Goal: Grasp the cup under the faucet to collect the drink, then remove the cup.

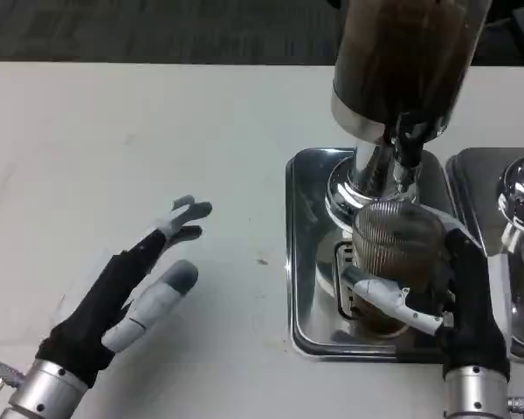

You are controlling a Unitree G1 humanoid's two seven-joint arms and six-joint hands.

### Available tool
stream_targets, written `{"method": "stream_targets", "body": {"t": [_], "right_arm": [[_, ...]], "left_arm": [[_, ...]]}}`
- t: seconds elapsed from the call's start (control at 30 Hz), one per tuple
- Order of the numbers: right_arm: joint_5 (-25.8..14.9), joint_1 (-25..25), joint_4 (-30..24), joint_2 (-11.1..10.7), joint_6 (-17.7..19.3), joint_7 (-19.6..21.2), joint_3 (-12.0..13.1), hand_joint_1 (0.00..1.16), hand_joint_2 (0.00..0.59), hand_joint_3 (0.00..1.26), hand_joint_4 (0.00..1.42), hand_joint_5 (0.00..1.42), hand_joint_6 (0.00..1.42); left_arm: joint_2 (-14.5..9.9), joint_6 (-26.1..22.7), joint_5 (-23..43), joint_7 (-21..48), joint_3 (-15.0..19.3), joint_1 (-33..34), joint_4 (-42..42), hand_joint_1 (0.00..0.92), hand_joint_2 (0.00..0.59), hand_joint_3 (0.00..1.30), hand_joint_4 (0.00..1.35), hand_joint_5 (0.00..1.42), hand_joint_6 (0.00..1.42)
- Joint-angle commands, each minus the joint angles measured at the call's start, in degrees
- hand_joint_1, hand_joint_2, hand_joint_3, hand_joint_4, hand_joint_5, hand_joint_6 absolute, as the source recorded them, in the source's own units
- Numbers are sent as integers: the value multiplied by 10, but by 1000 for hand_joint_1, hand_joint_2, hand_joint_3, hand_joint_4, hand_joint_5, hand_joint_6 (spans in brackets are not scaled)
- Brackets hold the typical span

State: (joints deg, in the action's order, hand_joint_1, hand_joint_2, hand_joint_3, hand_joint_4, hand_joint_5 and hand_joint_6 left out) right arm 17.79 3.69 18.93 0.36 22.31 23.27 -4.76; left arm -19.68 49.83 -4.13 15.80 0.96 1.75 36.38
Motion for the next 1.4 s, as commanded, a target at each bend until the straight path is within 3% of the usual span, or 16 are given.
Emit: {"method": "stream_targets", "body": {"t": [0.03,0.4,0.77,0.9,1.2,1.3,1.4], "right_arm": [[-1,15,-35,4,31,12,6,1162,92,668,741,822,1175],[-9,40,-81,12,33,-2,14,1162,90,705,793,852,1229],[-3,95,-151,17,24,-30,-8,1162,90,727,806,878,1240],[-11,113,-176,19,23,-49,-20,1160,89,729,814,880,1256],[-9,143,-227,16,21,-66,-30,1159,89,729,817,880,1261],[-15,159,-253,12,19,-81,-32,1159,89,729,820,880,1261],[-19,172,-272,8,15,-98,-35,1159,90,729,822,880,1261]], "left_arm": [[-6,-6,1,9,-7,-5,3,0,122,184,37,167,90],[-6,0,-9,7,-18,1,9,0,122,183,36,167,90],[-19,2,-16,8,-21,0,6,0,120,140,18,157,90],[-35,32,-98,-54,-18,-12,-16,0,120,137,16,156,90],[-66,45,-172,-122,-3,-57,-83,0,124,134,0,132,64],[-83,39,-228,-156,10,-91,-134,0,124,111,0,102,27],[-104,13,-295,-179,17,-130,-191,0,123,8,0,10,0]]}}
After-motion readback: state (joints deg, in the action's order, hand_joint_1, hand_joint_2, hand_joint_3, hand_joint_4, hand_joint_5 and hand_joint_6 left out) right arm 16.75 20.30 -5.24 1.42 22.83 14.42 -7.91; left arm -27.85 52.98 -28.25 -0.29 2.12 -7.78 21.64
